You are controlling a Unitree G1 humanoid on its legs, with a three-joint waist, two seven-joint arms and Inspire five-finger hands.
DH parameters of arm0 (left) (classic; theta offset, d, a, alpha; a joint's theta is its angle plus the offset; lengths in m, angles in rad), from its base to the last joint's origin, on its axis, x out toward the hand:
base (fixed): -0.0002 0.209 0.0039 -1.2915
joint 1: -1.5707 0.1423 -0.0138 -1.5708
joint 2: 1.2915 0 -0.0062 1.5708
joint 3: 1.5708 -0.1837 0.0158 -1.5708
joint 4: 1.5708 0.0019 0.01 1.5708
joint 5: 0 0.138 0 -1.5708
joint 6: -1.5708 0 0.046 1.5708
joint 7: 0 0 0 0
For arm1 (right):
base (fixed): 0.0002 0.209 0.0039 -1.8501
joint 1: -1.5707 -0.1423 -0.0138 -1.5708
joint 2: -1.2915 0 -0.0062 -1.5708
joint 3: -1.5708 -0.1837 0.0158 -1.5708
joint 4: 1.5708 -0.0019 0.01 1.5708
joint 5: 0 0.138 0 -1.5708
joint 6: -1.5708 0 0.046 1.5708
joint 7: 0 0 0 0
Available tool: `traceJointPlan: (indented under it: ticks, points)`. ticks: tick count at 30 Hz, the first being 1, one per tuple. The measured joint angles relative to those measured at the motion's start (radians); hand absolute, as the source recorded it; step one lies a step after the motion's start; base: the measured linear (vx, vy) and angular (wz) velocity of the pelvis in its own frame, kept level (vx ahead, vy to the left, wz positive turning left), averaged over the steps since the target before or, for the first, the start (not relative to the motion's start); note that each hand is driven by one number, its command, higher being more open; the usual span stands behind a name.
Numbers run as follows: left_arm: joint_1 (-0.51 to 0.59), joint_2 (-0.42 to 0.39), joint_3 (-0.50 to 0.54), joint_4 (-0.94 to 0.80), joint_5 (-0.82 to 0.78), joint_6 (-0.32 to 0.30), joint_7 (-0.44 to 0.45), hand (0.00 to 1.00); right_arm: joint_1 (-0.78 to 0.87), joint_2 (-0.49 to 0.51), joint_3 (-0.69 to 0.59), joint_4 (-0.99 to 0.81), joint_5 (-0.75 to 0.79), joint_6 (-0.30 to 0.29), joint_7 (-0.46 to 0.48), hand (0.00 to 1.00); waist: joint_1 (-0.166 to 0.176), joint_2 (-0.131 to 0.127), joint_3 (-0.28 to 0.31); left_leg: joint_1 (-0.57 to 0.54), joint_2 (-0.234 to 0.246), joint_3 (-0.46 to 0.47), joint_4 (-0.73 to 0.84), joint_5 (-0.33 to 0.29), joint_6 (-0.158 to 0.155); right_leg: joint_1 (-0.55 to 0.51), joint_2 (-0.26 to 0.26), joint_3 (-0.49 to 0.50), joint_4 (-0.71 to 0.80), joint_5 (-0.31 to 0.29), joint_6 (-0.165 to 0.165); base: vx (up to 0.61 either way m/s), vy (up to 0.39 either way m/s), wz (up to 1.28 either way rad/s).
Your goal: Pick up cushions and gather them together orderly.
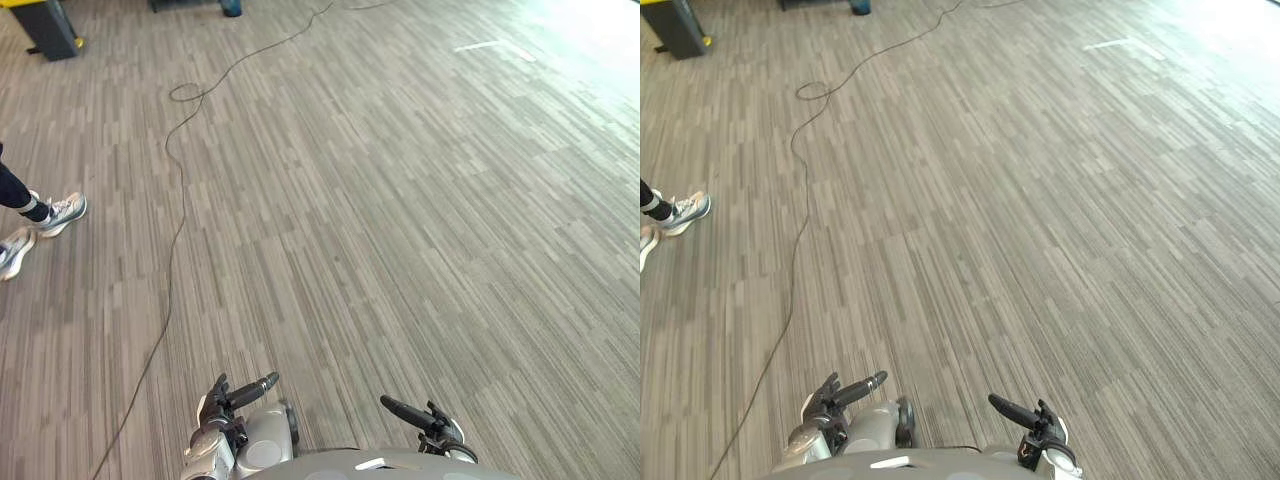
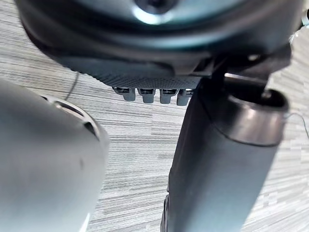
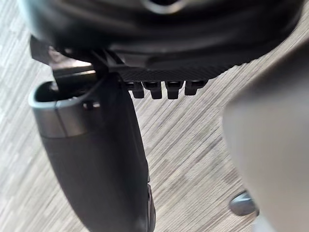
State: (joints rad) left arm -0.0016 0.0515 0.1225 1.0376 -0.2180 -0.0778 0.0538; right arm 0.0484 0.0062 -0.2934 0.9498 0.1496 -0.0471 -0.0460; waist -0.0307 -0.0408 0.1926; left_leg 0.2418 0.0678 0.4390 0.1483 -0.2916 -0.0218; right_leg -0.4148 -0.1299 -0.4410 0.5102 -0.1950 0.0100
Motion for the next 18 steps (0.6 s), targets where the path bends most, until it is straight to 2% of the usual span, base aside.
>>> traceJointPlan:
  ticks: [1, 2, 3, 4, 5, 6, 7, 8, 9, 10, 11, 12, 14, 15, 16, 17, 18]
  points:
    - [-0.006, 0.002, -0.015, 0.012, 0.017, 0.0, -0.007, 1.0, -0.004, -0.003, 0.0, 0.008, -0.001, 0.0, 0.0, 1.0, -0.009, -0.006, 0.005, 0.028, -0.017, -0.004, -0.025, 0.001, -0.001, 0.0, 0.018, -0.018, -0.123, 0.072, -0.021, 0.58, -0.01, -0.01]
    - [-0.016, 0.001, -0.03, 0.023, 0.027, 0.0, -0.011, 1.0, -0.013, -0.013, -0.004, 0.012, 0.0, 0.002, -0.001, 1.0, -0.024, 0.001, 0.013, 0.059, -0.021, -0.013, -0.04, -0.001, -0.006, 0.01, 0.03, 0.0, -0.134, 0.181, -0.091, 0.51, -0.049, -0.02]
    - [-0.021, -0.018, -0.031, 0.036, 0.036, 0.001, -0.016, 1.0, -0.031, -0.027, -0.005, 0.026, -0.002, 0.004, 0.0, 1.0, -0.031, 0.025, 0.025, 0.097, -0.005, -0.015, -0.048, 0.002, -0.017, 0.022, 0.045, 0.004, -0.102, 0.207, -0.171, 0.65, -0.052, -0.13]
    - [-0.026, -0.029, -0.029, 0.042, 0.039, 0.002, -0.022, 1.0, -0.038, -0.034, -0.012, 0.022, -0.008, 0.002, -0.001, 1.0, -0.031, 0.04, 0.036, 0.11, 0.001, -0.019, -0.035, 0.033, -0.069, 0.008, 0.034, 0.011, -0.019, 0.144, -0.179, 0.66, -0.062, -0.17]
    - [-0.026, -0.03, -0.029, 0.042, 0.04, 0.002, -0.022, 1.0, -0.038, -0.035, -0.014, 0.022, -0.009, 0.002, -0.001, 1.0, -0.032, 0.042, 0.037, 0.112, 0.0, -0.02, -0.032, 0.037, -0.076, 0.007, 0.031, 0.01, -0.009, 0.136, -0.181, 0.77, -0.142, -0.11]
    - [-0.023, -0.056, -0.028, 0.042, 0.068, 0.003, -0.028, 1.0, -0.033, -0.042, -0.059, 0.02, -0.009, 0.005, -0.002, 1.0, -0.041, 0.055, 0.044, 0.13, 0.013, -0.049, 0.091, 0.097, -0.121, 0.024, -0.004, -0.011, 0.136, 0.041, -0.22, 0.76, -0.219, -0.15]
    - [-0.017, -0.06, -0.015, 0.026, 0.074, 0.006, -0.031, 1.0, -0.028, -0.044, -0.046, 0.015, -0.01, 0.01, -0.003, 1.0, -0.049, 0.068, 0.045, 0.065, 0.063, -0.08, 0.318, 0.146, -0.156, 0.098, 0.028, -0.004, 0.097, -0.014, -0.187, 0.75, -0.224, -0.31]
    - [-0.004, -0.062, -0.003, 0.014, 0.074, 0.006, -0.031, 1.0, -0.026, -0.043, -0.031, 0.006, -0.01, 0.012, -0.002, 1.0, -0.047, 0.078, 0.045, 0.005, 0.104, -0.105, 0.482, 0.175, -0.18, 0.134, 0.055, 0.017, 0.055, -0.033, -0.166, 0.61, -0.156, -0.85]
    - [0.003, -0.07, 0.027, -0.01, 0.073, 0.003, -0.031, 1.0, -0.029, -0.038, -0.007, -0.006, -0.011, 0.011, -0.002, 1.0, -0.03, 0.1, 0.052, -0.094, 0.161, -0.131, 0.736, 0.179, -0.19, 0.185, 0.123, 0.061, 0.004, -0.033, -0.167, 0.48, -0.073, -1.28]
    - [0.007, -0.068, 0.053, -0.03, 0.073, 0.001, -0.03, 1.0, -0.037, -0.037, 0.014, -0.007, -0.015, 0.015, 0.001, 1.0, -0.023, 0.105, 0.059, -0.168, 0.199, -0.132, 0.899, 0.146, -0.185, 0.237, 0.166, 0.105, -0.031, -0.035, -0.173, 0.56, -0.043, -1.46]
    - [0.01, -0.06, 0.059, -0.04, 0.067, 0.0, -0.027, 1.0, -0.037, -0.034, 0.038, -0.009, -0.01, 0.015, 0.001, 1.0, -0.021, 0.095, 0.061, -0.22, 0.21, -0.133, 0.965, 0.119, -0.179, 0.284, 0.185, 0.14, -0.057, -0.04, -0.18, 0.52, 0.01, -1.49]
    - [0.026, -0.046, 0.059, -0.076, 0.051, -0.006, -0.018, 1.0, -0.034, -0.025, 0.062, -0.018, -0.007, 0.015, -0.004, 1.0, -0.017, 0.075, 0.067, -0.298, 0.211, -0.131, 0.968, 0.088, -0.13, 0.364, 0.205, 0.208, -0.12, -0.041, -0.181, 0.58, 0.054, -1.42]
    - [0.033, -0.038, 0.062, -0.116, 0.029, -0.037, -0.012, 1.0, -0.032, -0.018, 0.081, -0.016, 0.009, 0.014, -0.01, 1.0, 0.012, 0.057, 0.066, -0.408, 0.201, -0.121, 0.83, 0.044, -0.068, 0.459, 0.222, 0.345, -0.206, -0.033, -0.173, 0.49, 0.105, -1.67]
    - [0.033, -0.038, 0.062, -0.119, 0.029, -0.044, -0.01, 1.0, -0.033, -0.017, 0.08, -0.014, 0.009, 0.013, -0.012, 1.0, 0.019, 0.054, 0.069, -0.424, 0.197, -0.125, 0.786, 0.038, -0.061, 0.474, 0.221, 0.369, -0.221, -0.031, -0.169, 0.43, 0.17, -1.72]
    - [0.032, -0.039, 0.061, -0.12, 0.03, -0.056, -0.01, 1.0, -0.037, -0.015, 0.08, -0.003, 0.009, 0.013, -0.014, 1.0, 0.029, 0.049, 0.07, -0.463, 0.165, -0.157, 0.608, 0.036, -0.056, 0.514, 0.209, 0.441, -0.258, -0.033, -0.162, 0.43, 0.232, -1.64]
    - [0.029, -0.04, 0.058, -0.116, 0.031, -0.058, -0.01, 1.0, -0.04, -0.018, 0.082, 0.01, 0.009, 0.012, -0.019, 1.0, 0.027, 0.05, 0.07, -0.49, 0.12, -0.223, 0.364, 0.069, -0.071, 0.56, 0.188, 0.511, -0.298, -0.043, -0.145, 0.53, 0.325, -1.62]
    - [0.027, -0.039, 0.058, -0.114, 0.03, -0.058, -0.009, 1.0, -0.039, -0.021, 0.082, 0.018, 0.009, 0.011, -0.023, 1.0, 0.026, 0.052, 0.07, -0.498, 0.105, -0.252, 0.256, 0.1, -0.088, 0.58, 0.178, 0.535, -0.318, -0.048, -0.135, 0.45, 0.295, -1.3]
